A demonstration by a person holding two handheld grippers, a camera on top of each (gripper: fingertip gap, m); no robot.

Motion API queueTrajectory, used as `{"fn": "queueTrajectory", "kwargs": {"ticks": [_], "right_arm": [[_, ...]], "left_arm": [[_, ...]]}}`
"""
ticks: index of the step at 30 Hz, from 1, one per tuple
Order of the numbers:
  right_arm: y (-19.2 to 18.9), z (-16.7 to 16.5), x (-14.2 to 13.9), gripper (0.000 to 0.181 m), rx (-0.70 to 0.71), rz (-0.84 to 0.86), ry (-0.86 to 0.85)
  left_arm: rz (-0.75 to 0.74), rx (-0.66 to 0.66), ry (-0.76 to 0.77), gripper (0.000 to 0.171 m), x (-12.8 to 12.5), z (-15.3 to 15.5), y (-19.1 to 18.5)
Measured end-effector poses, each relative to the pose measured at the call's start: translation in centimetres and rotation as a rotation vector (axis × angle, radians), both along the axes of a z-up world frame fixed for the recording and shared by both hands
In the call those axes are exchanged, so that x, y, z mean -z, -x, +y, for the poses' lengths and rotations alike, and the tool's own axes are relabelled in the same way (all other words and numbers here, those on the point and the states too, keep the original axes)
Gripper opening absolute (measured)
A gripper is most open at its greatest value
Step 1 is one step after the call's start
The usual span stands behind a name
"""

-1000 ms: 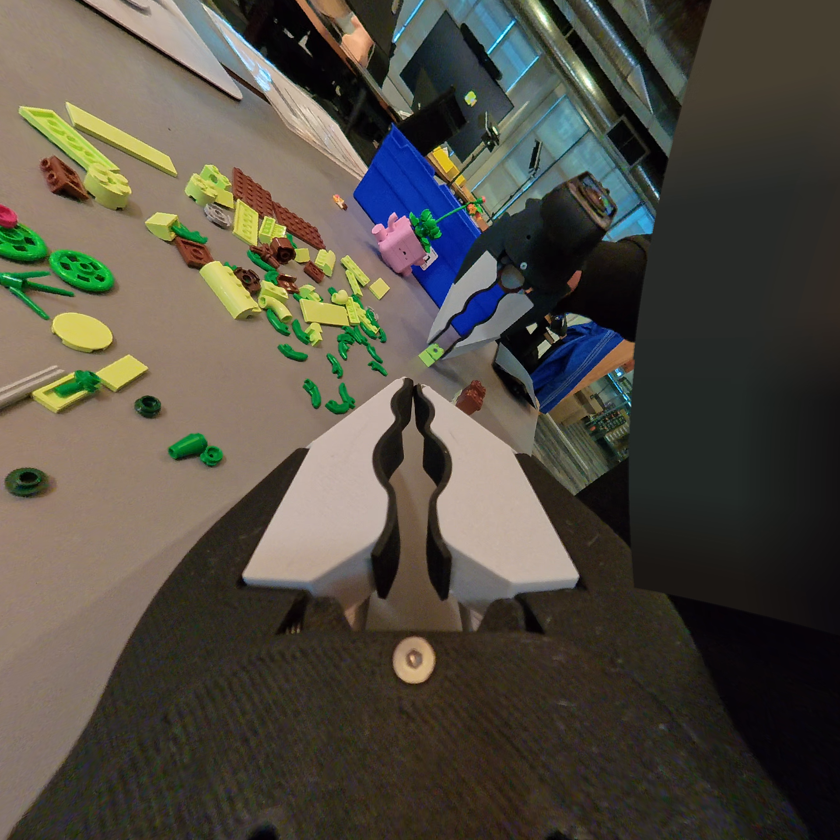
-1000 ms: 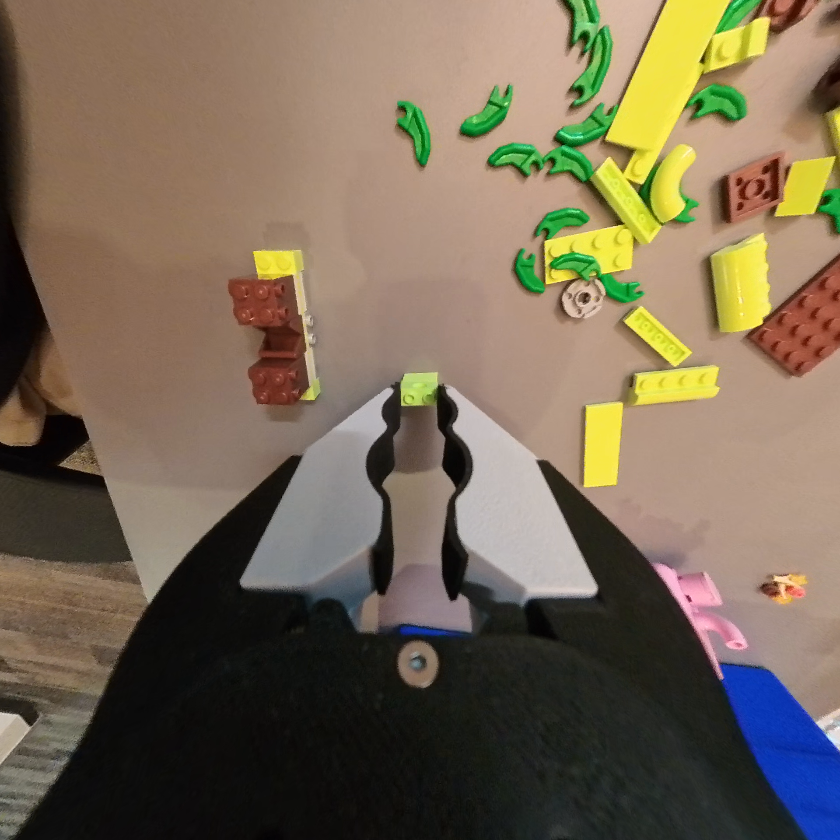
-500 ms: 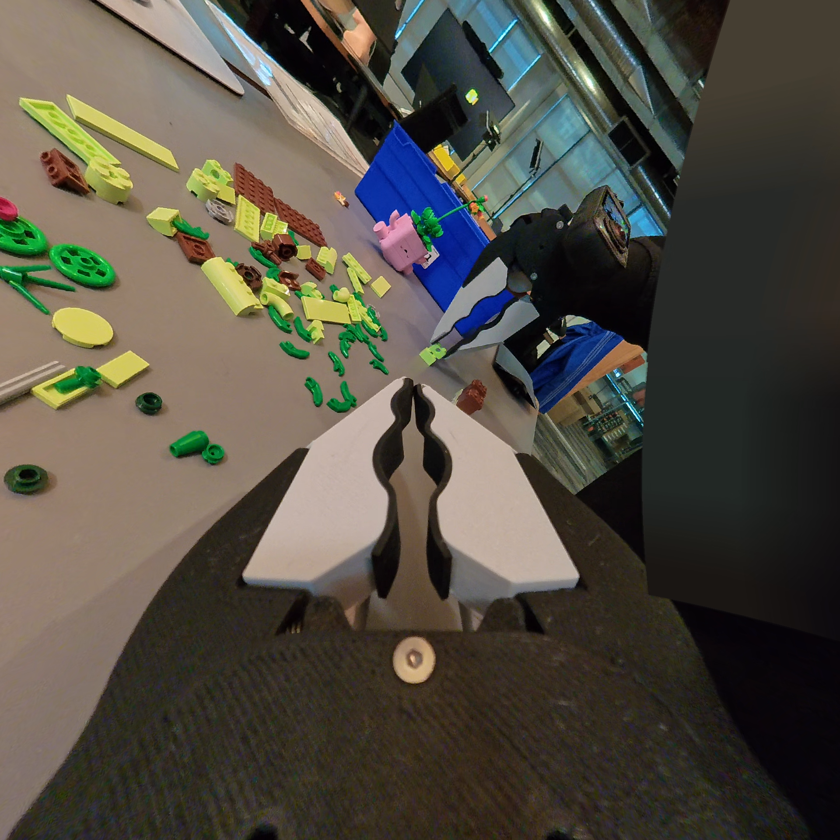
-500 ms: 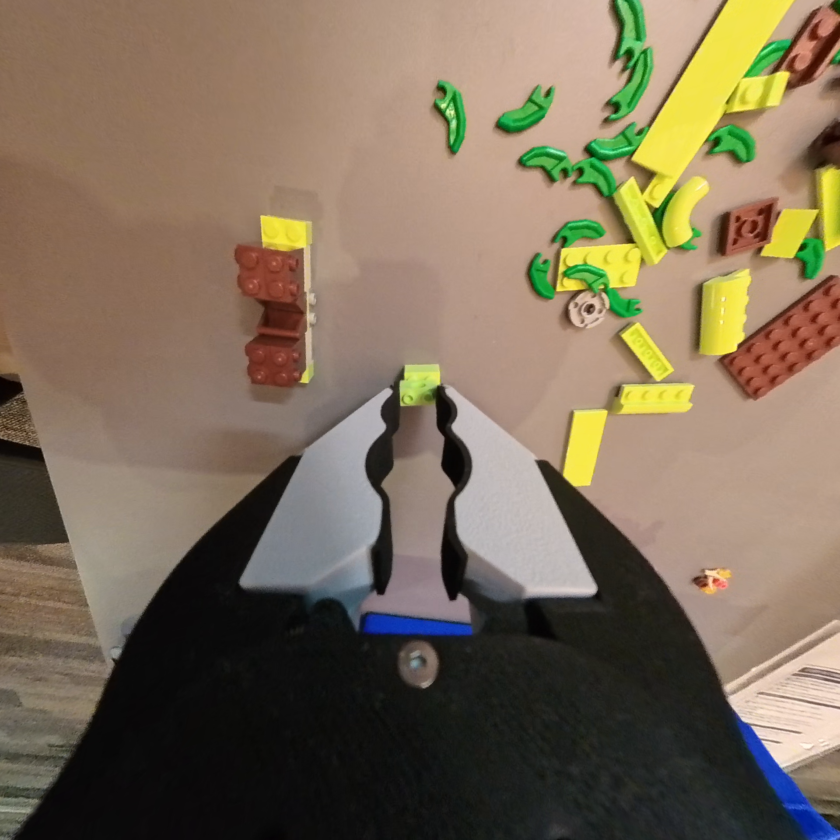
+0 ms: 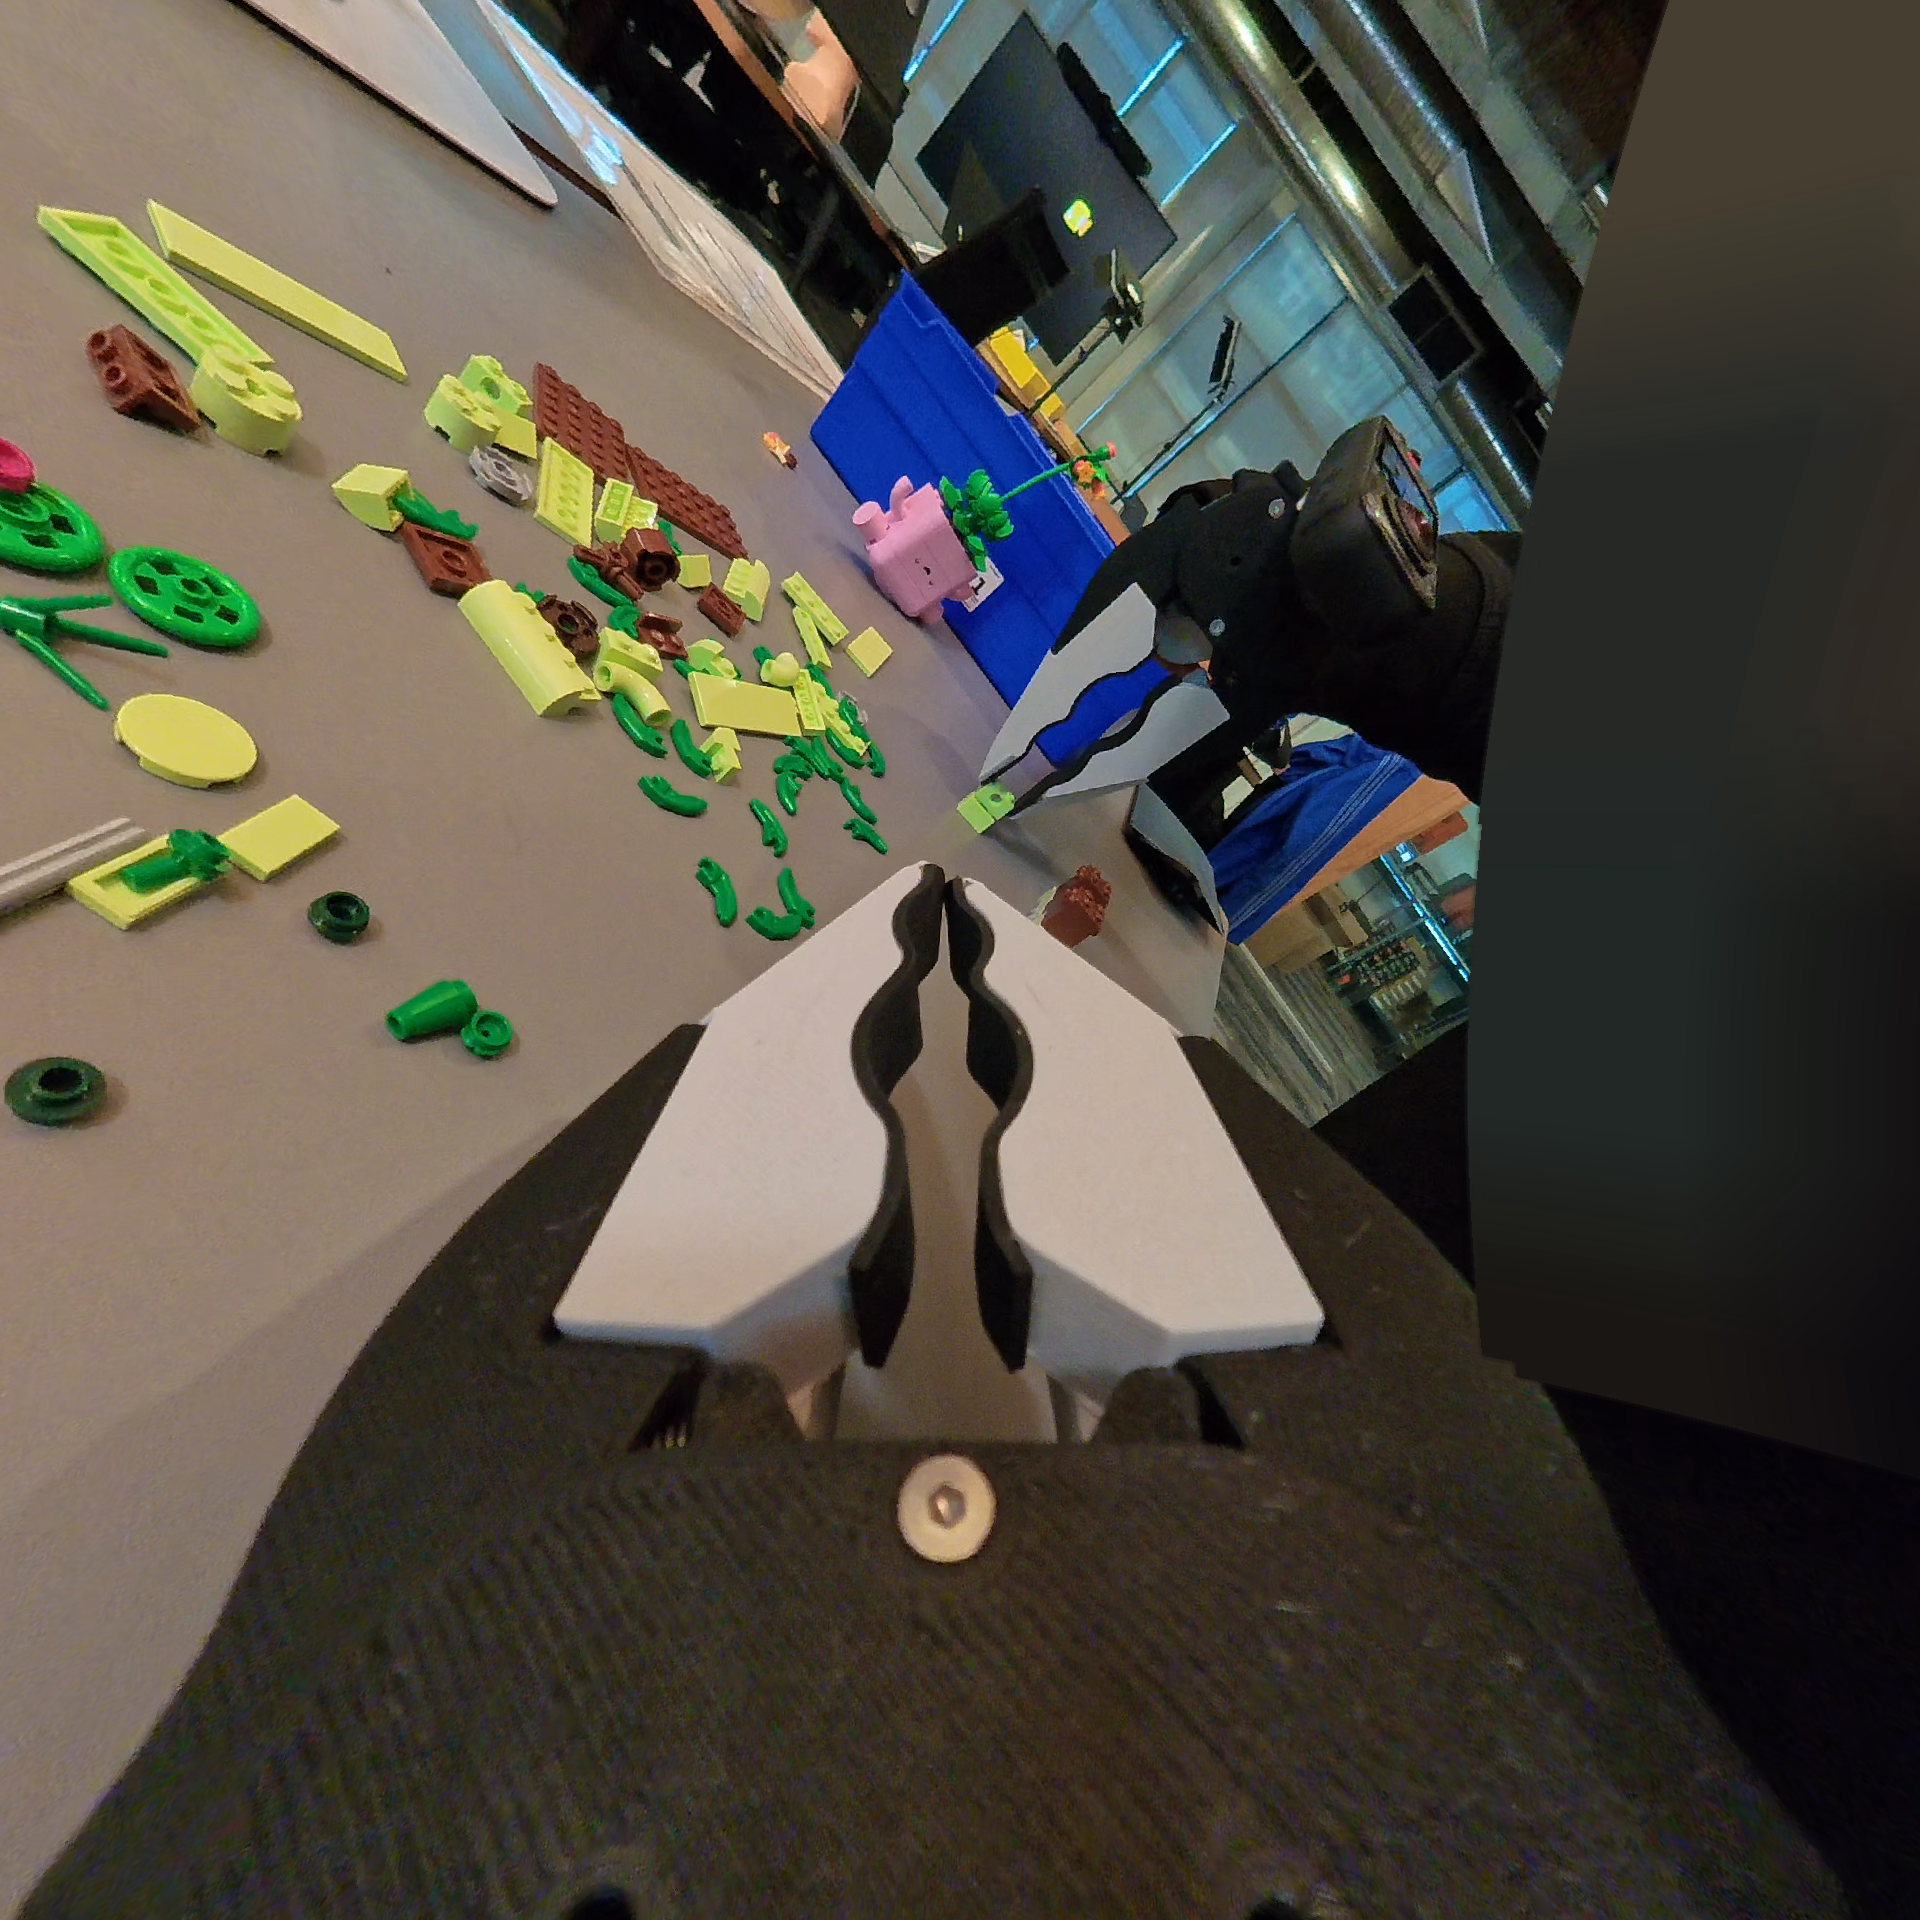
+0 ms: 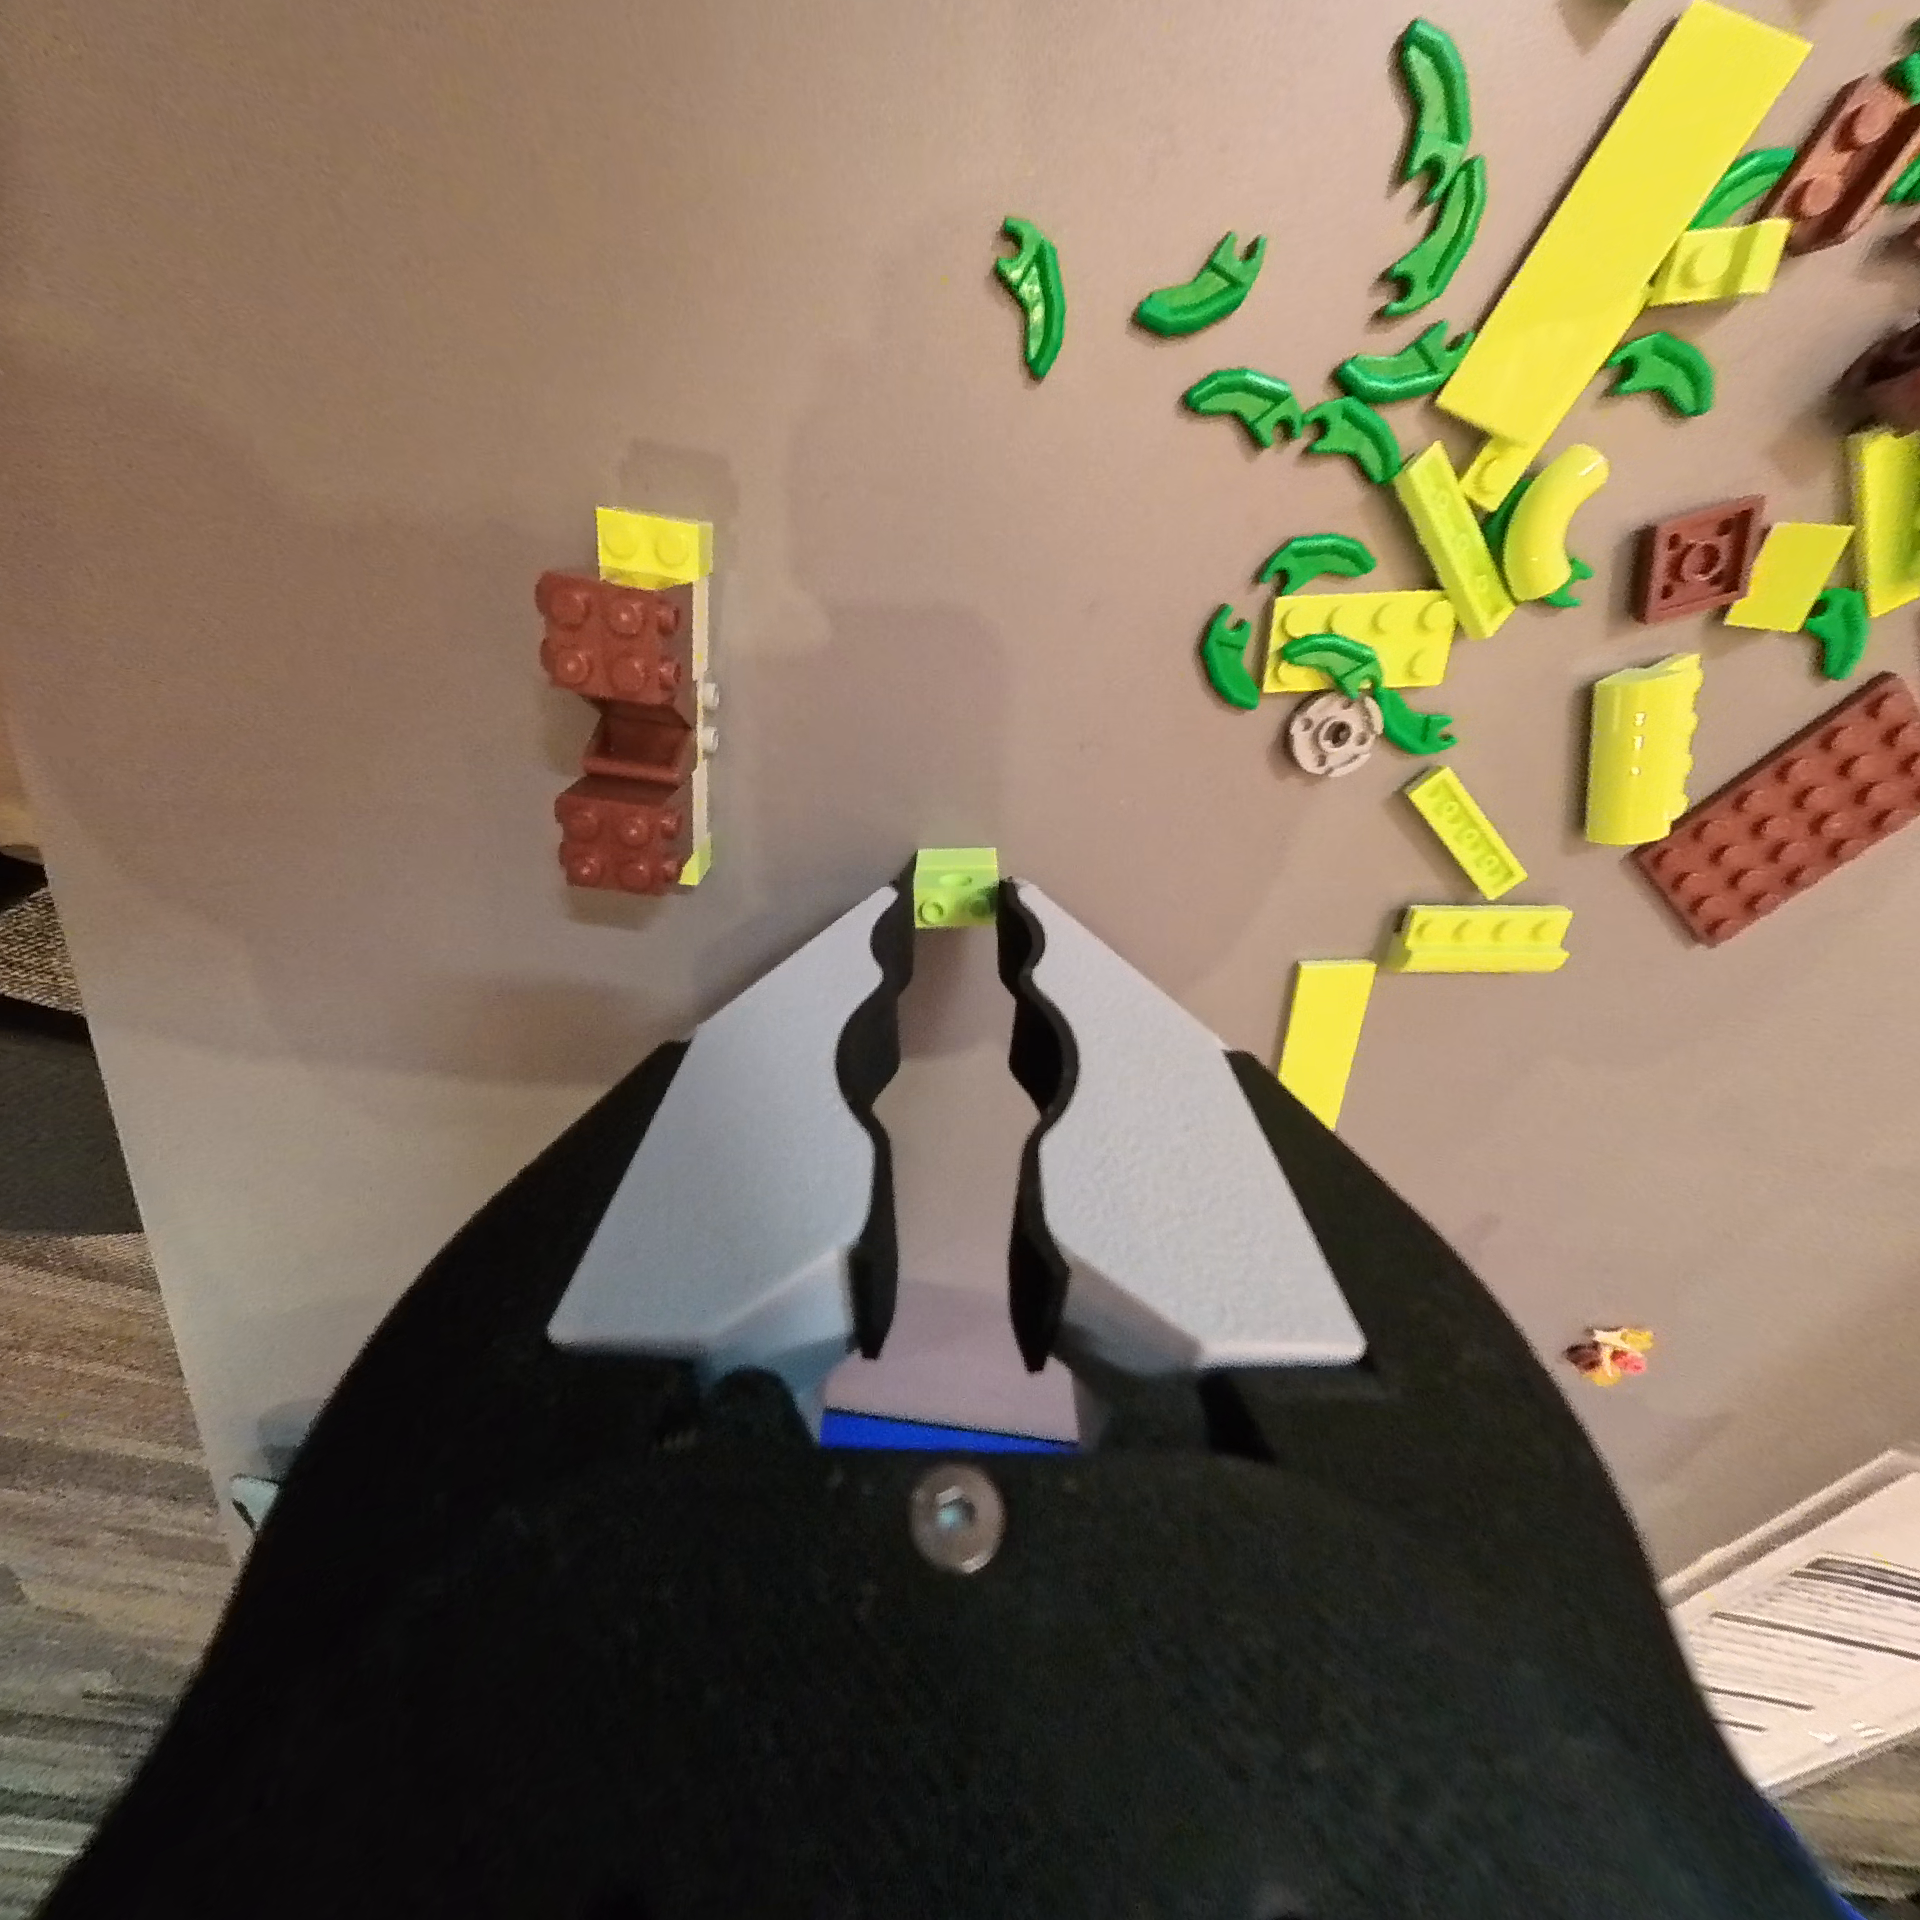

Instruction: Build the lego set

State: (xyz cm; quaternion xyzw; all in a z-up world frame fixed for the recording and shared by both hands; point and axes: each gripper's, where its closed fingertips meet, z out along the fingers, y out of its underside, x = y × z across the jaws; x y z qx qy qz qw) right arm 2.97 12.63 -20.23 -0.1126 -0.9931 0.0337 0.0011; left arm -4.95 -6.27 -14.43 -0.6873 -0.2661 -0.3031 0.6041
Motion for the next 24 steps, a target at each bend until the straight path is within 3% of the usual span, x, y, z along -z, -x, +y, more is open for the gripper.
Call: {"fn": "queueTrajectory", "kwargs": {"ticks": [24], "right_arm": [[-0.07,0.06,0.07,0.014,-0.045,-0.031,0.037]], "left_arm": [[-0.01,0.003,0.001,0.0,0.07,0.01,-0.01]]}}
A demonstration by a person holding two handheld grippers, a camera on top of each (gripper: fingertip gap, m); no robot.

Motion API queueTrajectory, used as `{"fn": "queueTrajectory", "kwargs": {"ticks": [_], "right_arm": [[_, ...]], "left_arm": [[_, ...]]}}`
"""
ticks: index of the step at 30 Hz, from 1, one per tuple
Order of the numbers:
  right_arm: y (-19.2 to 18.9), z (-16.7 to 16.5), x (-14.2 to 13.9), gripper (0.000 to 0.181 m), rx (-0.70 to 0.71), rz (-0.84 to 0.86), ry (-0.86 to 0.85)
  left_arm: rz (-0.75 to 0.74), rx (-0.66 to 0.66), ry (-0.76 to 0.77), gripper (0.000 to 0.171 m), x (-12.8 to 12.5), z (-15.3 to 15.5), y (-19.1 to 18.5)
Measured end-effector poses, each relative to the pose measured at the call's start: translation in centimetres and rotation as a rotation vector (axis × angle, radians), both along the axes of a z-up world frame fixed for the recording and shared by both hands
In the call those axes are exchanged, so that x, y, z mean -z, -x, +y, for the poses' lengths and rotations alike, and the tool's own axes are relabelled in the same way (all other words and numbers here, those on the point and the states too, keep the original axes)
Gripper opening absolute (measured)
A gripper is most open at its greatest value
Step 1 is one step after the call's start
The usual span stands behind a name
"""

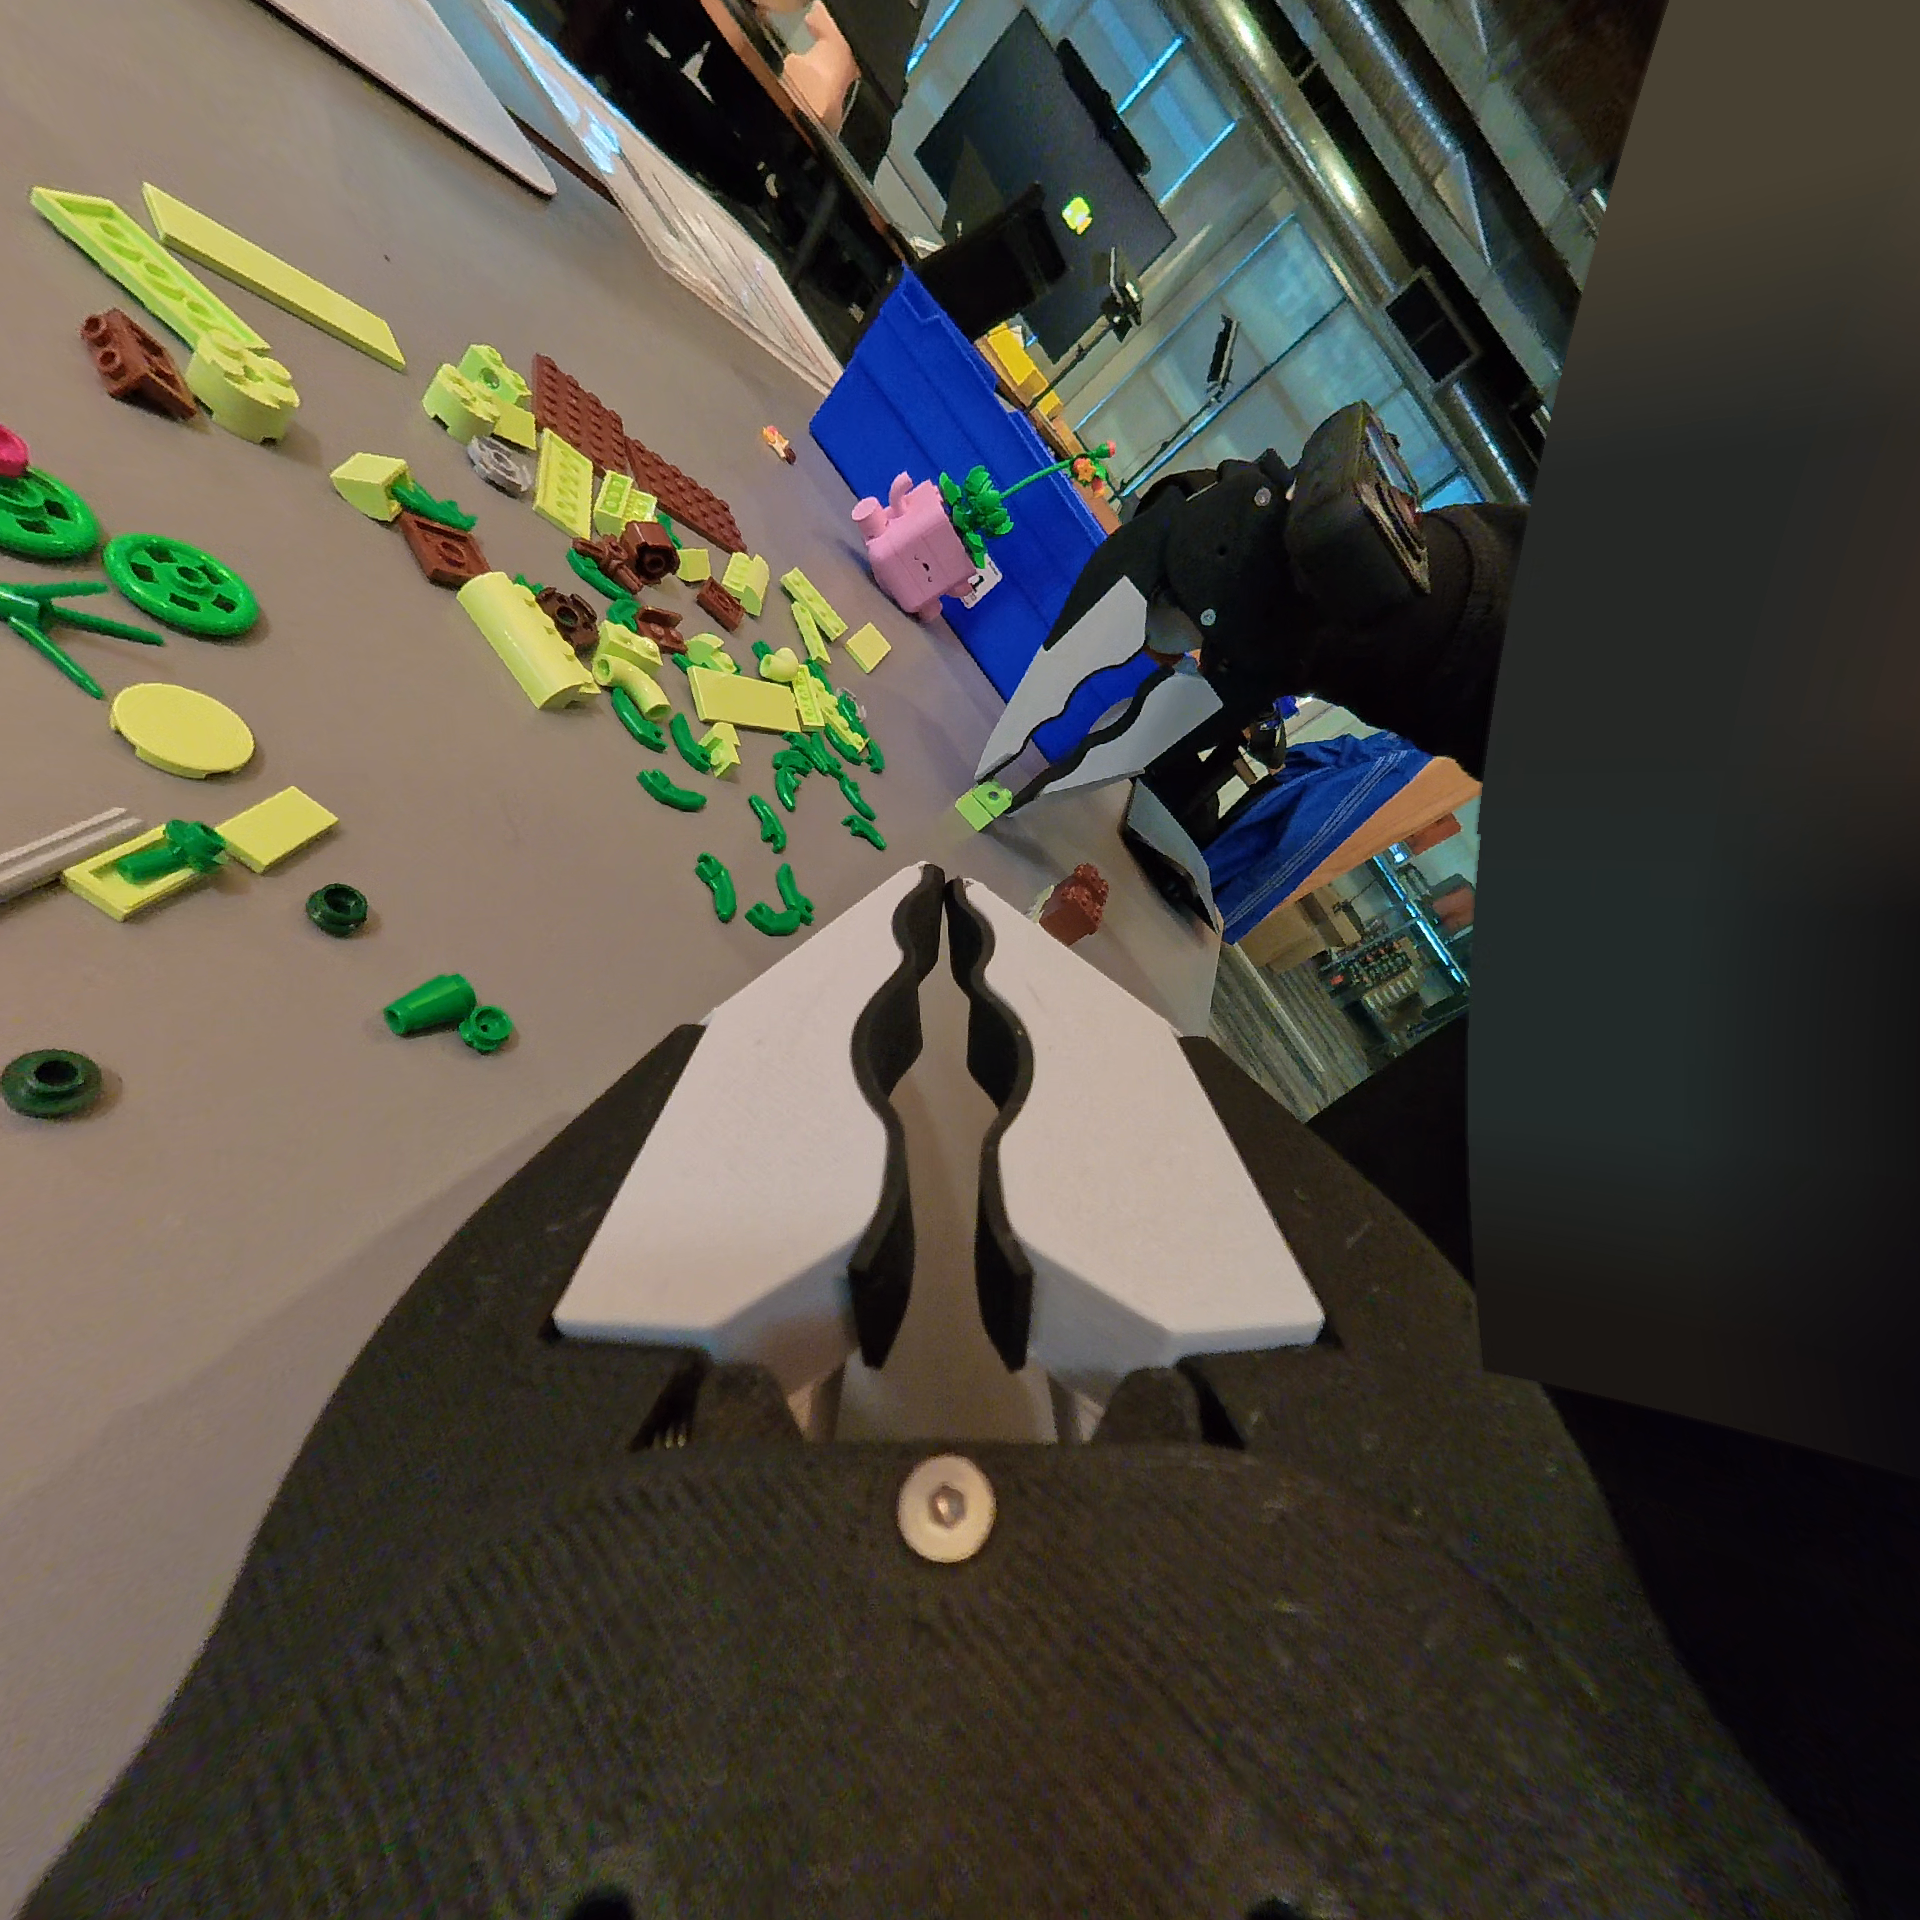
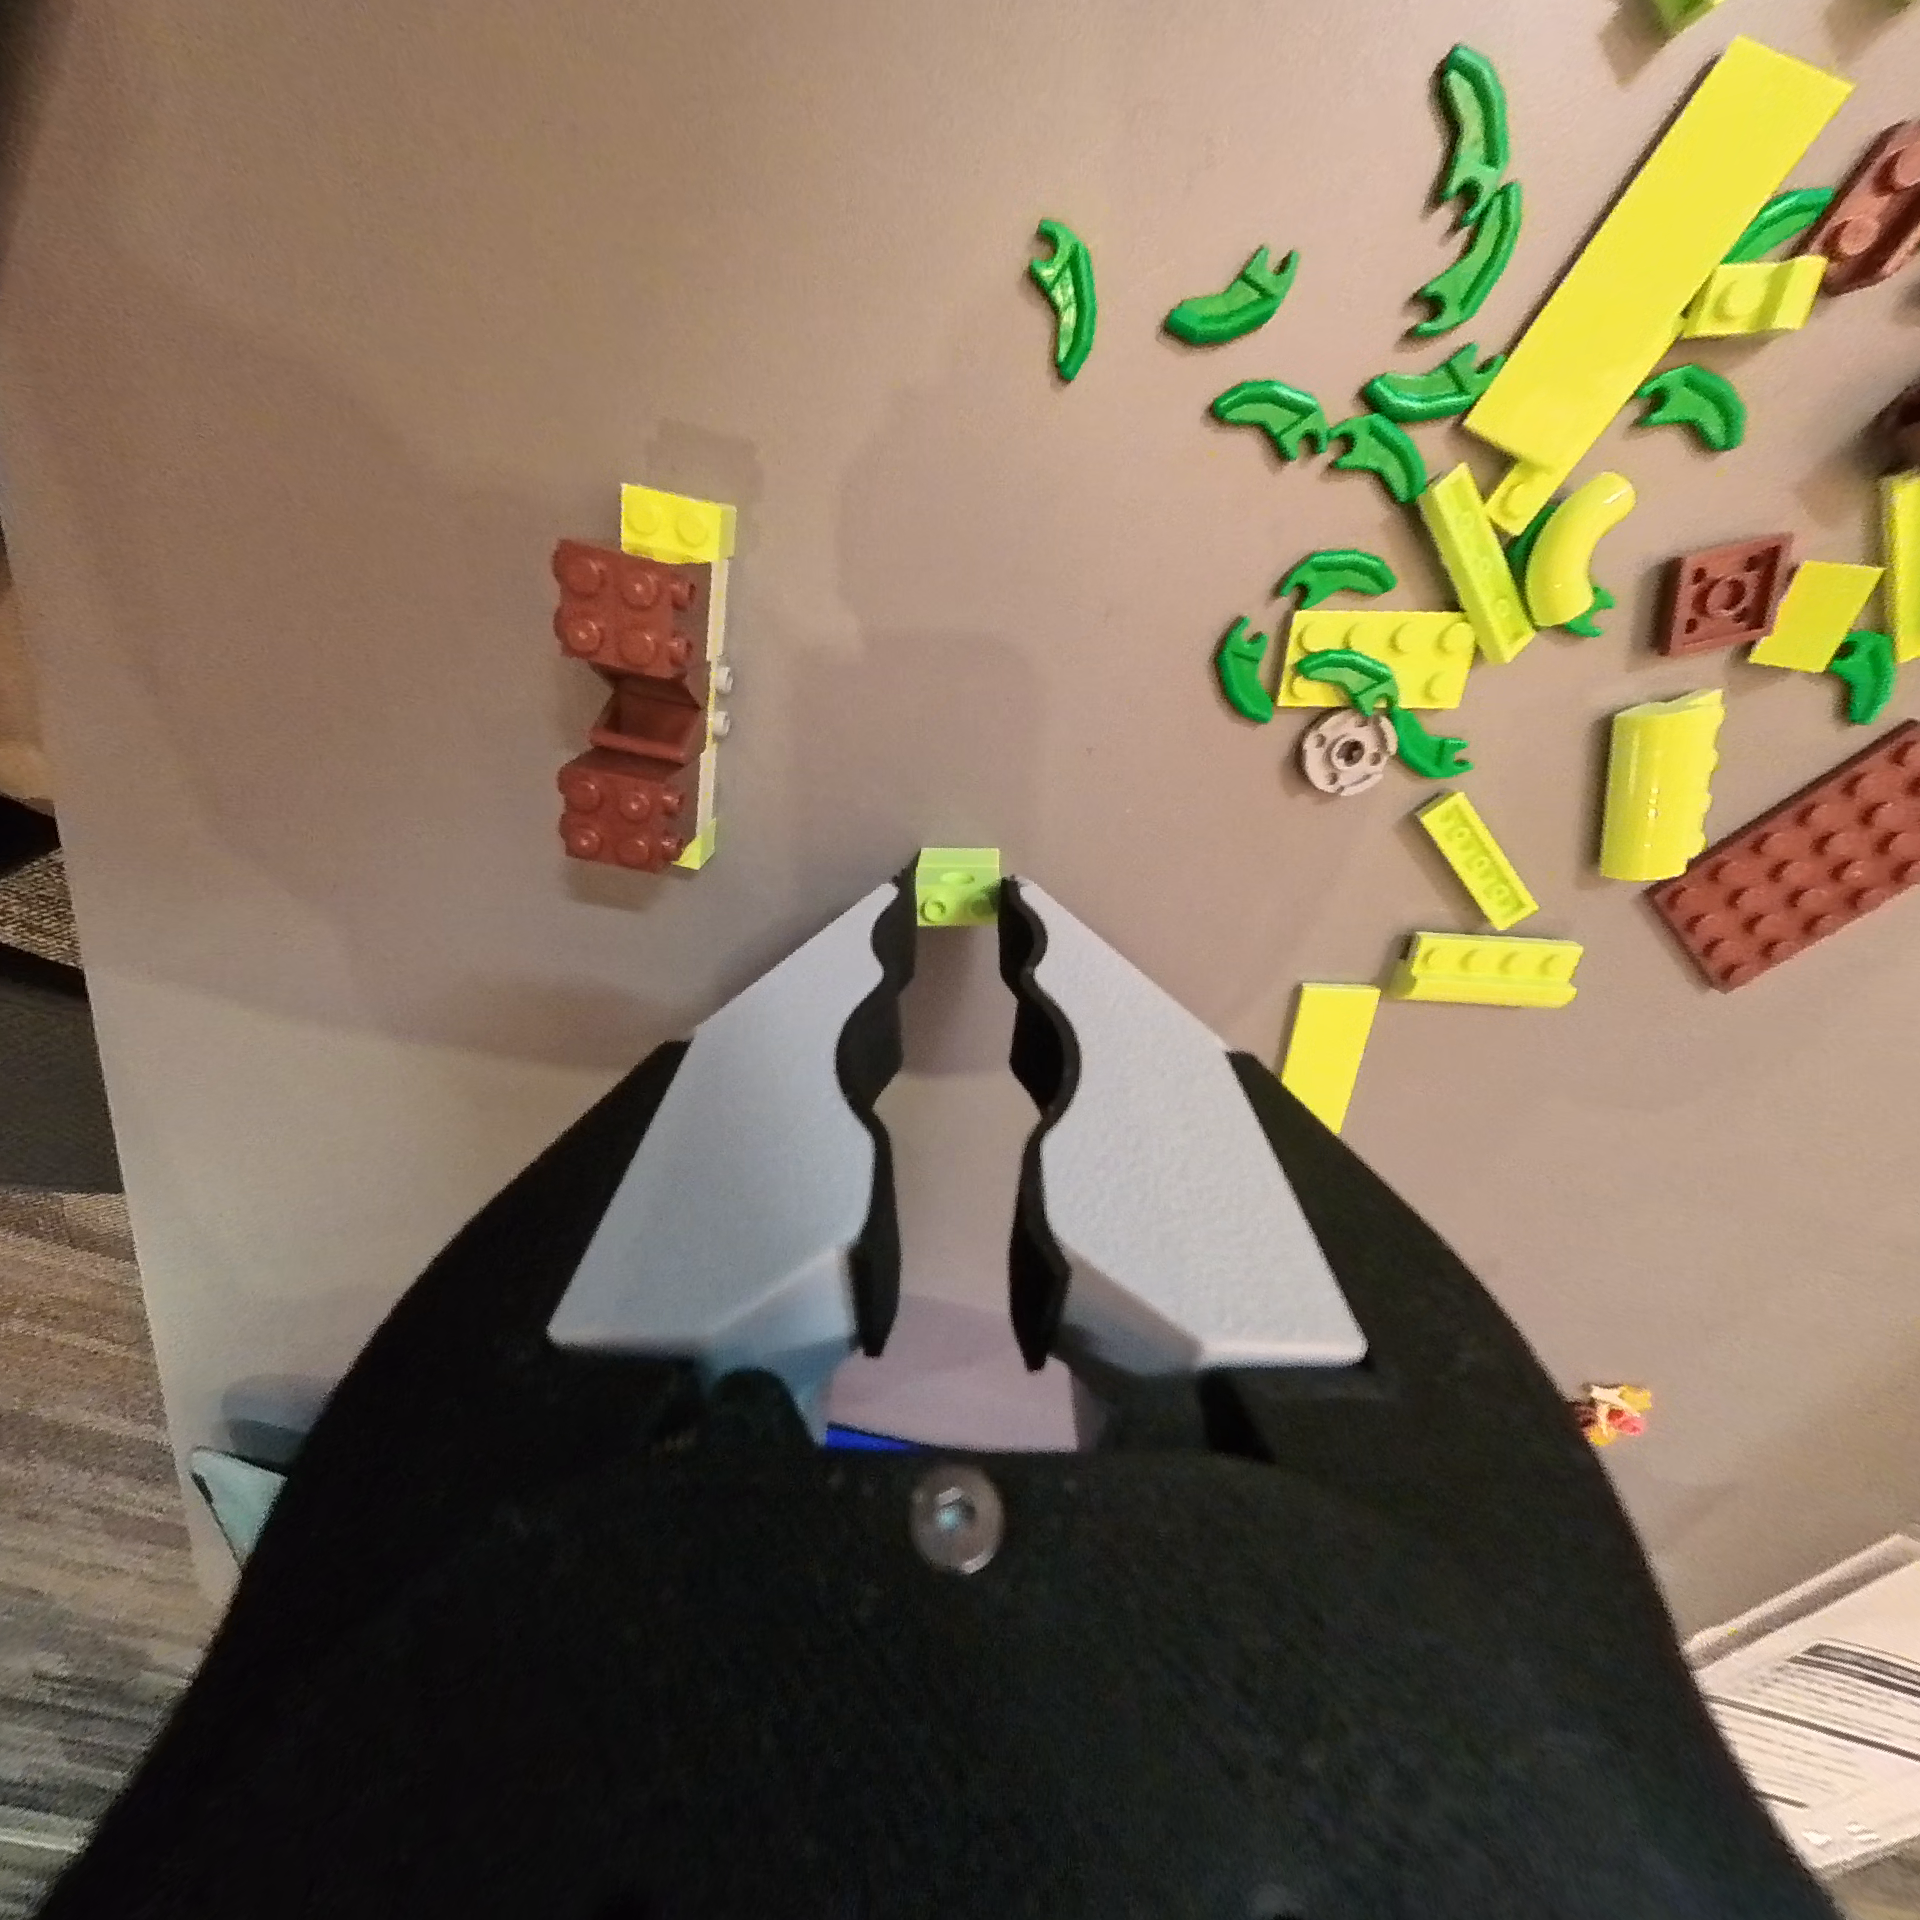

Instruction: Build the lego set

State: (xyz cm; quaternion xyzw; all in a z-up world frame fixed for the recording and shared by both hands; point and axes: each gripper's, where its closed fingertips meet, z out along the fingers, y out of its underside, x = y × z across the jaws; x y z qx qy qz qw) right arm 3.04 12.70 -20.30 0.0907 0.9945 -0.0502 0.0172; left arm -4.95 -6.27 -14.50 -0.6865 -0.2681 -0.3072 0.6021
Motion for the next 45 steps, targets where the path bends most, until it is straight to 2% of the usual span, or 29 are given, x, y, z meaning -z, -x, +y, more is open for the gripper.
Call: {"fn": "queueTrajectory", "kwargs": {"ticks": [19,28,31,34,38,41,45], "right_arm": [[0.0,0.1,0.3,0.014,-0.047,0.045,-0.089],[0.3,0.0,0.2,0.014,-0.022,0.088,-0.116],[1.4,-1.7,-1.7,0.014,0.027,0.2,-0.006],[2.9,-5.6,-6.3,0.014,0.099,0.371,0.254],[2.3,-11.2,-12.4,0.014,0.132,0.558,0.646],[1.0,-13.5,-13.7,0.013,0.11,0.647,0.781],[-0.5,-15.1,-13.5,0.014,0.098,0.719,0.87]], "left_arm": [[-0.001,0.005,0.008,0.0,0.1,0.0,-0.2],[0.01,0.025,-0.004,0.0,-0.1,0.2,-0.8],[0.034,0.056,-0.022,0.006,-0.5,0.6,-1.6],[0.028,0.122,-0.074,0.019,-1.4,1.3,-3.2],[-0.155,0.234,-0.276,0.034,-4.2,2.4,-5.9],[-0.256,0.292,-0.38,0.034,-6.0,3.2,-7.9],[-0.351,0.36,-0.422,0.033,-7.2,4.3,-10.1]]}}
